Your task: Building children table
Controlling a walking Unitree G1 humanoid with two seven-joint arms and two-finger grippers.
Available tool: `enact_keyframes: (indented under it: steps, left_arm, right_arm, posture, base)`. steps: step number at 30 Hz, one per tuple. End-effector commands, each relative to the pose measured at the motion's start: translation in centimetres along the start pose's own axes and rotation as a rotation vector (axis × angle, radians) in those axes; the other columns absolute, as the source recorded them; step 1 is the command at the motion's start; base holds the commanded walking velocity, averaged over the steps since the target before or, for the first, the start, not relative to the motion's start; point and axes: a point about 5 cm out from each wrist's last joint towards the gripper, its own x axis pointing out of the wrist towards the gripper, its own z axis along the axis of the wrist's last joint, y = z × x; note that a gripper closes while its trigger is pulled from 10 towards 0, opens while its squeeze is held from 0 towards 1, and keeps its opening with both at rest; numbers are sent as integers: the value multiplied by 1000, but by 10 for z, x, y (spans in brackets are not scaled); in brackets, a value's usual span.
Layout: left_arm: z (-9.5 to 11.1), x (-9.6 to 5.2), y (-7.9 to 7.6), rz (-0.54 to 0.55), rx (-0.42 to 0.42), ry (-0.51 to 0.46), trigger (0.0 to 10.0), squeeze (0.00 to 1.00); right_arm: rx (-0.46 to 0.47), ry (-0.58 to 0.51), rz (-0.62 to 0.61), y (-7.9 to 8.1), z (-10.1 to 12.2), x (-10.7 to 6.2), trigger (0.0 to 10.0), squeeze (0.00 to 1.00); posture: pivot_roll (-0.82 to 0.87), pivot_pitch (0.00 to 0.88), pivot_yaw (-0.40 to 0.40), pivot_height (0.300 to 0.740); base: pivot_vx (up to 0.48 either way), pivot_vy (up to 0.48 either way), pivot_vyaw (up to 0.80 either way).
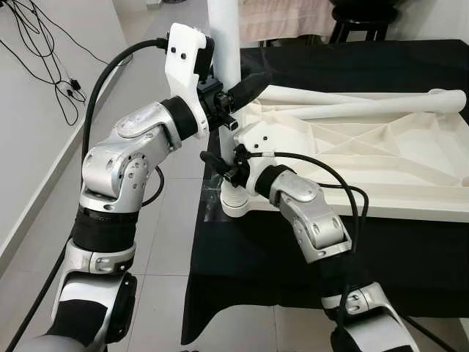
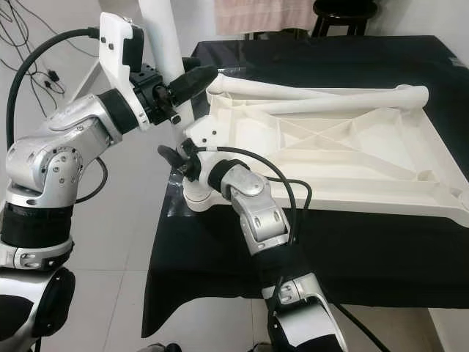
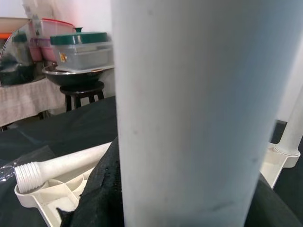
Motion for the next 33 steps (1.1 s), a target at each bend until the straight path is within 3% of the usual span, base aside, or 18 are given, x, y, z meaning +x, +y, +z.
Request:
enact_keyframes:
  steps: [1,3,4,8,11,12,14,15,21,23,24,26,27,33]
  left_arm:
    - [-2,8,-9,-82,-12,29,0,0]
    - [-2,8,-9,-87,-11,34,0,0]
    - [-2,9,-9,-100,-9,42,0,0]
    - [-2,11,-12,-140,-6,59,0,0]
    - [-2,14,-17,-187,-4,71,0,0]
    - [-2,14,-21,-204,-9,70,0,0]
    - [-2,15,-22,-214,-14,70,0,0]
    - [-2,15,-26,-229,-24,67,0,0]
    - [-5,13,-41,-301,-45,58,0,0]
    - [-6,13,-44,-324,-60,49,0,0]
    - [-8,12,-43,-338,-64,48,0,0]
    - [-11,11,-42,-351,-67,49,0,0]
    - [-14,10,-40,-354,-71,50,0,0]
    - [-21,11,-35,-354,-75,57,0,0]
  right_arm:
    - [86,49,40,10,-10,9,10000,0]
    - [93,45,40,8,-9,10,10000,0]
    - [107,36,60,6,-7,10,10000,1000]
    - [117,18,94,1,-3,11,10000,1000]
    - [91,-13,205,-4,5,15,10000,1000]
    - [79,-22,249,-5,8,16,10000,592]
    - [72,-26,273,-5,9,16,10000,592]
    - [59,-27,309,-7,12,17,10000,0]
    - [67,-38,405,-12,20,22,10000,0]
    - [66,-32,504,-8,21,22,10000,0]
    - [63,-29,554,-6,22,22,3569,0]
    - [59,-27,597,-5,23,23,3569,0]
    - [58,-26,616,-5,23,23,0,0]
    - [40,-15,678,-4,23,23,0,0]
  posture:
    - [26,173,38,740]
    - [26,173,38,740]
    - [28,175,38,740]
    - [30,178,41,740]
    - [36,184,45,740]
    - [38,186,45,740]
    - [38,186,45,740]
    - [43,189,44,740]
    - [48,194,44,740]
    - [50,196,42,740]
    - [50,197,41,740]
    - [50,197,41,740]
    - [51,198,40,740]
    - [51,199,37,740]
  base:
    - [0,0,0]
    - [0,0,0]
    - [0,0,0]
    - [0,0,0]
    - [0,0,0]
    - [0,0,0]
    - [0,0,0]
    - [0,0,0]
    - [0,0,0]
    - [0,0,0]
    - [0,0,0]
    - [0,0,0]
    - [0,0,0]
    - [0,0,0]
